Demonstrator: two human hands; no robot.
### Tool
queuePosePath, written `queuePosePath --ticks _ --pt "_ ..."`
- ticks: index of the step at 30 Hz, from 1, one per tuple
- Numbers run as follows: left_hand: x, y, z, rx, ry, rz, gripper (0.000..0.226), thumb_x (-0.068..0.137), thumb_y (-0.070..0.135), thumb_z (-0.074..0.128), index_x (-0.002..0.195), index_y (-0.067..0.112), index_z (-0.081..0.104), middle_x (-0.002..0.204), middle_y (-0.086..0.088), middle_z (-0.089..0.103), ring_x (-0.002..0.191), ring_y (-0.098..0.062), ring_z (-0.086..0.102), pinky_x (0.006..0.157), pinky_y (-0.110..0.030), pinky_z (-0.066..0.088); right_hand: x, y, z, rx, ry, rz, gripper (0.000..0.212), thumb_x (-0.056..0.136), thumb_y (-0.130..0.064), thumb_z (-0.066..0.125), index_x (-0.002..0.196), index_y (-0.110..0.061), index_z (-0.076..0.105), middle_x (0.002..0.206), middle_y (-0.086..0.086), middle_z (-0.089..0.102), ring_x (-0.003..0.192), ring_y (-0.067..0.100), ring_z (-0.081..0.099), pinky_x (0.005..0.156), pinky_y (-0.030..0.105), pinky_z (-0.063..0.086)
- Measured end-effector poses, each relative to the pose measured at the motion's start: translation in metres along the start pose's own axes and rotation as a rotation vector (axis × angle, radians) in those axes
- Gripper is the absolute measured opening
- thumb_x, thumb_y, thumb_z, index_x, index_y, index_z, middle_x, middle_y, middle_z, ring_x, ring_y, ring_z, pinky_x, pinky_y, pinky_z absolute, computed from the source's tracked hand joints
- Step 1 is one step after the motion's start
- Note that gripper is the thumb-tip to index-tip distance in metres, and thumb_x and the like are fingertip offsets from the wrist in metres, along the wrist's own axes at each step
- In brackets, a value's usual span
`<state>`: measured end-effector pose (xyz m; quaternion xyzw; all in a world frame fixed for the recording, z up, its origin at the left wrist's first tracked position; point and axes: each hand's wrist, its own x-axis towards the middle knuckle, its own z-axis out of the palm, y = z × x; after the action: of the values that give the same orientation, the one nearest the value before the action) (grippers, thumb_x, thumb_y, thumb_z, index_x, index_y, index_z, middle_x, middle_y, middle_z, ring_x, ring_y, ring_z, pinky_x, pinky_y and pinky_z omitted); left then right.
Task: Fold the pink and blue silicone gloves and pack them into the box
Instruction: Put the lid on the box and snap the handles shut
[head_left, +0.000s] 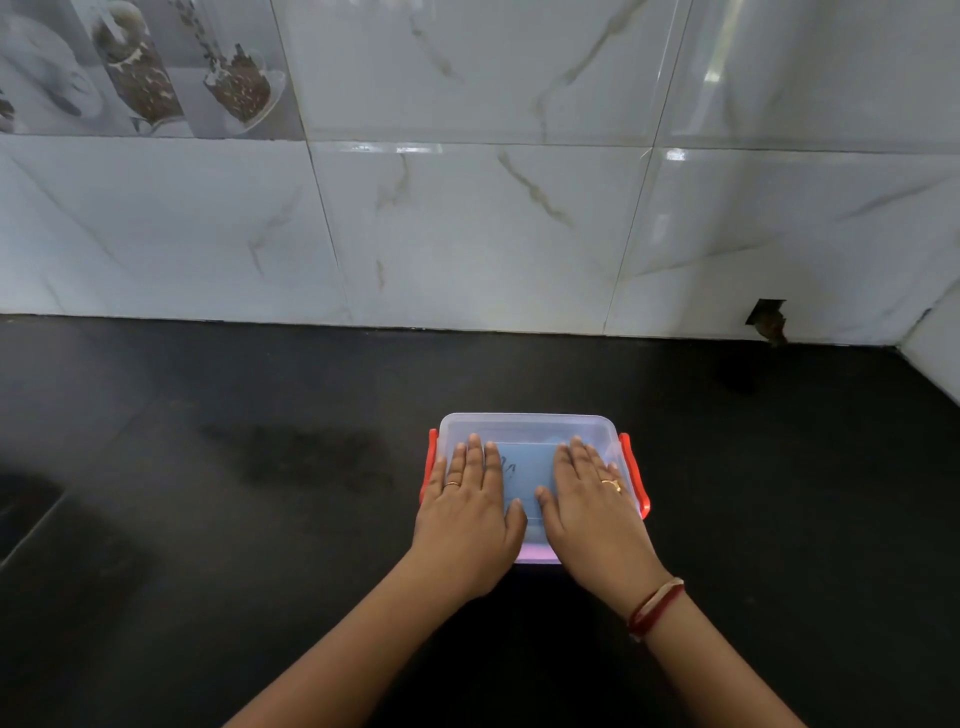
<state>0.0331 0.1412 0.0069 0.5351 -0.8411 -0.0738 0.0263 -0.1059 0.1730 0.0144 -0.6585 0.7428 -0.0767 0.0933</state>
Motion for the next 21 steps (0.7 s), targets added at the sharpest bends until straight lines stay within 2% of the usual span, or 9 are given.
queuePosePath --ticks 6,15,21 --pt "0.047 0.020 0.001 -0.002 -0.029 0.071 0.067 0.099 0.044 0.017 0.149 0.005 -0.005 0.159 -0.014 -0.007 0.146 -0.023 -0.009 0.112 -0.034 -0.014 0.030 0.032 -0.010 0.033 0.047 0.058 0.058 0.100 -0.037 0.029 0.149 -0.009 0.017 0.158 0.010 0.016 0.146 0.018 0.013 0.118 0.034 0.008" --pt "0.162 0.056 -0.004 0.012 -0.068 0.136 0.068 0.099 0.042 0.019 0.149 0.000 0.001 0.158 -0.018 -0.001 0.146 -0.029 -0.003 0.116 -0.040 -0.005 0.122 0.092 -0.035 0.105 0.052 0.137 0.057 0.096 -0.030 0.037 0.146 -0.005 0.024 0.156 0.013 0.022 0.144 0.023 0.020 0.117 0.034 0.013" --pt "0.221 0.073 -0.007 0.003 -0.043 0.137 0.066 0.100 0.041 0.018 0.149 -0.001 0.003 0.158 -0.019 0.002 0.146 -0.031 0.000 0.117 -0.041 -0.003 0.177 0.121 -0.053 0.123 -0.005 0.174 0.057 0.097 -0.028 0.038 0.147 -0.008 0.022 0.158 0.011 0.018 0.145 0.024 0.017 0.116 0.034 0.013"
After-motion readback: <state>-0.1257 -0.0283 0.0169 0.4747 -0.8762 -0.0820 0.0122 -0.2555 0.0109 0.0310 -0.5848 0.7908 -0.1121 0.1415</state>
